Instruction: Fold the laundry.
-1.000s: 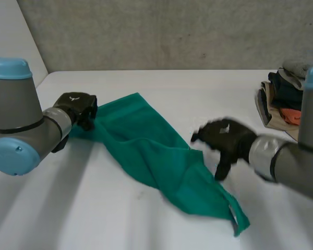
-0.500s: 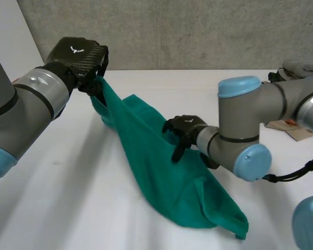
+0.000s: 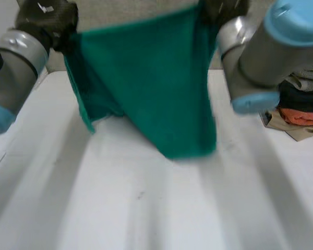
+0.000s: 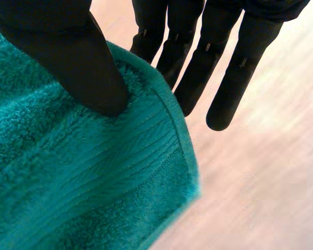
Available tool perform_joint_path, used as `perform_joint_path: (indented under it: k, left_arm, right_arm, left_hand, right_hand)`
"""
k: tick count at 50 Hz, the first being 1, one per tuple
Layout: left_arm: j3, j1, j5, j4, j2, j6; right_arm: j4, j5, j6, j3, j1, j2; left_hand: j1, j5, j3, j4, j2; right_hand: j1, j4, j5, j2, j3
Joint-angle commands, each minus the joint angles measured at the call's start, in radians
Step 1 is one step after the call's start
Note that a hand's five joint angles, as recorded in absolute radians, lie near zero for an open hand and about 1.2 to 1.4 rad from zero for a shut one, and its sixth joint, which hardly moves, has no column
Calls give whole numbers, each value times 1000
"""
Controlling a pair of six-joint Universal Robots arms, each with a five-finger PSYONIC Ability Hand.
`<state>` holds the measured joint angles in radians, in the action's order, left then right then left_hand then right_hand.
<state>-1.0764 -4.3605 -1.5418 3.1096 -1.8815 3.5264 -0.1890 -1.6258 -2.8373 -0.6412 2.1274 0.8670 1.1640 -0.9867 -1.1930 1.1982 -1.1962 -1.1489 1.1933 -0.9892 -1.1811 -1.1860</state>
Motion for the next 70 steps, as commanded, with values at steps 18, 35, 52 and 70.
perform_joint_path:
  k: [18,35,52,70]
  left_arm:
    - [-312,-31,26,198,-76,-12]
    - [-390,-109,100,267,-307,108]
    - [-476,-117,86,250,-239,109]
    - [-557,-94,117,127,-148,71]
  right_arm:
    - [-63,63,102,-684,-34,216]
    - [-110,95,118,-851,-18,151]
    - [-116,20,87,-862,-73,251]
    - [-119,17,87,-856,-70,228]
  left_hand:
    - [232,-235,-203,198,-200]
    - [-507,504,536,-541,539]
    - [-666,663,695,-700,698]
    - [-651,648,680,-685,683]
  right_hand:
    - [-247,203,-233,-215,-210]
    - [-247,203,-233,-215,-210]
    - [-247,203,-233,-215,-210]
    - [-247,203,-233,-215,-210]
